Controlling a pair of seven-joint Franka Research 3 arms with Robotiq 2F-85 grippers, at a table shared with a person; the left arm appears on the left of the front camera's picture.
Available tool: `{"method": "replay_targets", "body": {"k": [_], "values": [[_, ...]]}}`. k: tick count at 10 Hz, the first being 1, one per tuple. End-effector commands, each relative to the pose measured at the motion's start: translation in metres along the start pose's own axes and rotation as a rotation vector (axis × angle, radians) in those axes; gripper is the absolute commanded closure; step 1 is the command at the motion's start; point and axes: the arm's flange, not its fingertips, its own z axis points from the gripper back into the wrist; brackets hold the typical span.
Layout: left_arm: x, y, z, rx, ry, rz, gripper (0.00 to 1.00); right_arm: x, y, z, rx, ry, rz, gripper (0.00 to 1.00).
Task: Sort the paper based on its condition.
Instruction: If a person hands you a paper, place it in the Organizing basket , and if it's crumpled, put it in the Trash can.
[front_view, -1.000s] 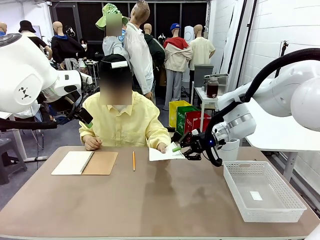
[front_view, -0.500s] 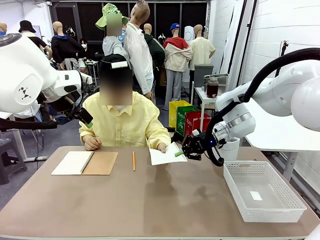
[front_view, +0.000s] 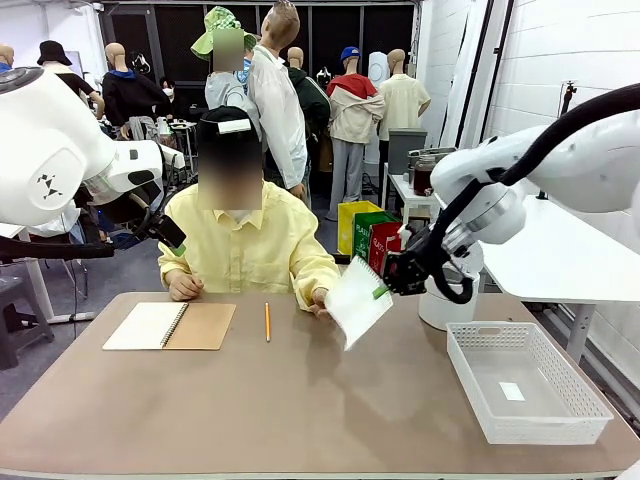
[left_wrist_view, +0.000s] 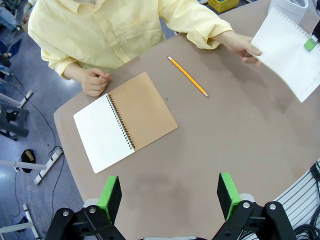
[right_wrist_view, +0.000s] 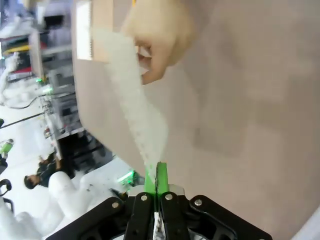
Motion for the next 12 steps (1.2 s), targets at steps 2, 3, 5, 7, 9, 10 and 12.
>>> {"method": "replay_targets", "body": {"k": [2, 3, 5, 7, 9, 10, 12], "values": [[0.000, 0.000, 0.001, -0.004, 0.006, 0.001, 0.00, -0.048, -0.003, 0.048, -0.147, -0.148, -0.043, 1.00], [0.000, 0.000, 0.001, -0.004, 0.006, 0.001, 0.00, -0.059, -0.011, 0.065, -0.183, -0.188, -0.062, 1.00], [0.000, 0.000, 0.001, -0.004, 0.006, 0.001, 0.00, -0.080, -0.031, 0.097, -0.202, -0.233, -0.126, 1.00], [0.000, 0.000, 0.001, -0.004, 0.006, 0.001, 0.00, -0.095, -0.057, 0.123, -0.227, -0.253, -0.172, 1.00], [0.000, 0.000, 0.001, -0.004, 0.006, 0.001, 0.00, -0.103, -0.086, 0.135, -0.242, -0.212, -0.216, 1.00], [0.000, 0.000, 0.001, -0.004, 0.006, 0.001, 0.00, -0.108, -0.102, 0.139, -0.255, -0.181, -0.239, 1.00], [0.000, 0.000, 0.001, -0.004, 0.006, 0.001, 0.00, -0.116, -0.126, 0.139, -0.298, -0.110, -0.243, 1.00]]}}
